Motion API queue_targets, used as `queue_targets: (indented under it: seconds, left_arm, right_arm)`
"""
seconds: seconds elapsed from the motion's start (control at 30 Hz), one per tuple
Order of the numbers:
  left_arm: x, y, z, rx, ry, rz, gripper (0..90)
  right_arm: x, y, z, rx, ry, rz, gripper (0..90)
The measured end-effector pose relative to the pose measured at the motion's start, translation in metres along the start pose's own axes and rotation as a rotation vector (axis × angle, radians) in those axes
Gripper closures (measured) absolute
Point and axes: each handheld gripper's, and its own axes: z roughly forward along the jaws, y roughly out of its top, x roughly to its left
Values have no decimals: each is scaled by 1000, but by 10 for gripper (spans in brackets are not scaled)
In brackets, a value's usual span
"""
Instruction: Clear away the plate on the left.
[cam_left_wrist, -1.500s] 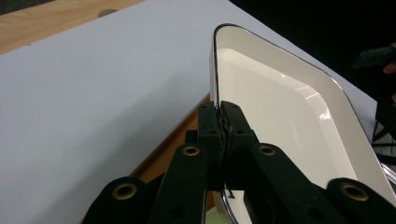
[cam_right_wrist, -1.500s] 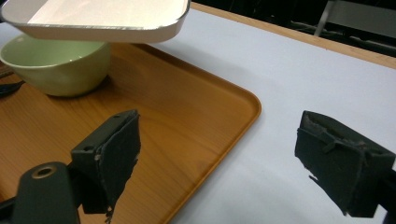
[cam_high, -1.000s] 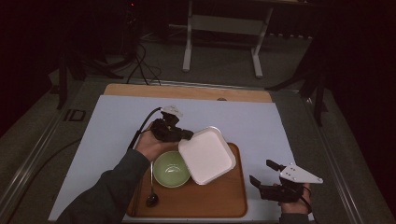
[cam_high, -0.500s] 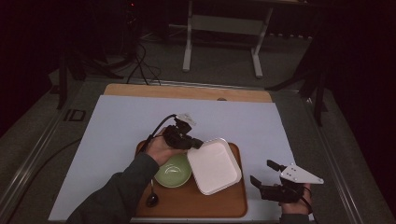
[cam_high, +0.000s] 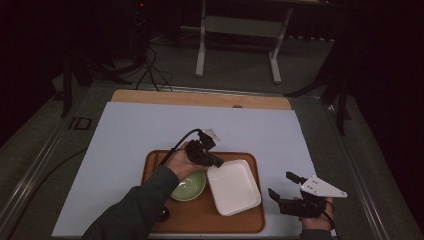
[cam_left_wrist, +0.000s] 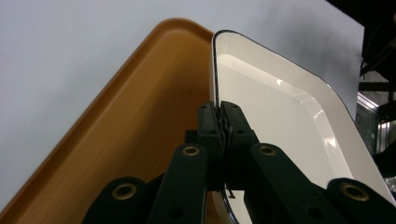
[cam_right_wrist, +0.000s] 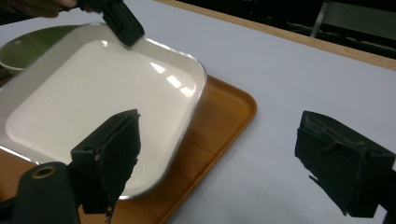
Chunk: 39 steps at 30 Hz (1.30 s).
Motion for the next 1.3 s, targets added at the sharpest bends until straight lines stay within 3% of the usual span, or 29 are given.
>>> queue_targets:
  seconds: [0.13,0.27,0.47,0.57,0.63,0.73,0.97,1.07,1.1,1.13,1.3]
  left_arm:
    - [-1,1,10,30,-7,0,882]
    - [1,-1,14,44,13,-1,883]
    - [2,-1,23,67,65,4,873]
    - [3,-2,26,74,83,-9,819]
    - [6,-4,27,51,71,-35,785]
    - [6,-5,23,23,88,-48,686]
    - [4,-6,12,-16,131,-44,540]
    - [2,-8,1,-66,183,-64,511]
    - [2,-8,1,-66,183,-64,504]
    - [1,-9,-6,-93,213,-72,492]
    - [-1,-13,-17,-139,262,-84,423]
  right_arm:
    - [0,0,-1,-2,-1,0,138]
    - [-1,0,-1,-1,-1,2,138]
    - [0,0,-1,0,0,-1,138]
    - [0,0,-1,-1,1,-1,138]
    - [0,0,-1,0,1,-1,138]
    - [0,0,-2,-3,-1,1,138]
    - [0,0,-1,-1,0,-3,138]
    - [0,0,-1,2,0,-1,138]
    - [0,0,-1,2,0,-1,138]
    - [0,0,-1,2,0,-1,138]
    - [0,0,-1,-1,0,-5,138]
